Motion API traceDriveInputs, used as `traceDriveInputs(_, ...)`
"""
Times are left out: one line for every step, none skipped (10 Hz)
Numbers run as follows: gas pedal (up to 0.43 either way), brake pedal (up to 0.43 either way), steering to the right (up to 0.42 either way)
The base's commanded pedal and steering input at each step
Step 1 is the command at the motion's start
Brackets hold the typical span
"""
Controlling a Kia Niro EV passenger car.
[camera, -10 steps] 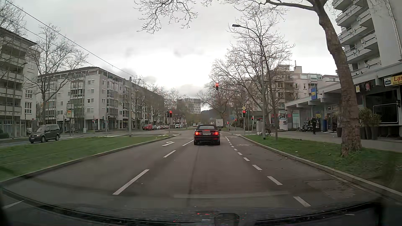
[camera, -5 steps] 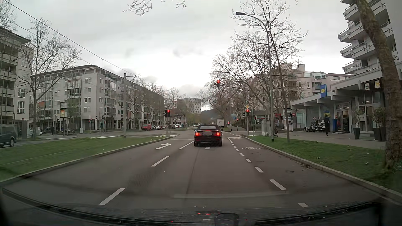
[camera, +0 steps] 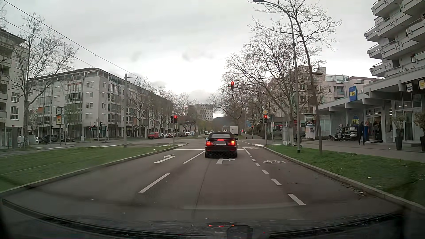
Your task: Follow the waypoints while adhering to traffic rules and regulations
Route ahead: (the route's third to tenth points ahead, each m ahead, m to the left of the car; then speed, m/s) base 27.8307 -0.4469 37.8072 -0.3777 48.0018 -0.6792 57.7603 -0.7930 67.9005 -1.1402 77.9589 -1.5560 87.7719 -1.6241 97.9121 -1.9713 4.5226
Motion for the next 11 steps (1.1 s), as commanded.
traceDriveInputs(0.000,0.000,-0.002)
traceDriveInputs(0.000,0.000,-0.001)
traceDriveInputs(0.000,0.000,0.000)
traceDriveInputs(0.000,0.018,0.001)
traceDriveInputs(0.000,0.043,0.001)
traceDriveInputs(0.000,0.085,0.001)
traceDriveInputs(0.000,0.110,0.001)
traceDriveInputs(0.000,0.116,0.001)
traceDriveInputs(0.000,0.122,0.002)
traceDriveInputs(0.000,0.128,0.003)
traceDriveInputs(0.000,0.134,0.005)
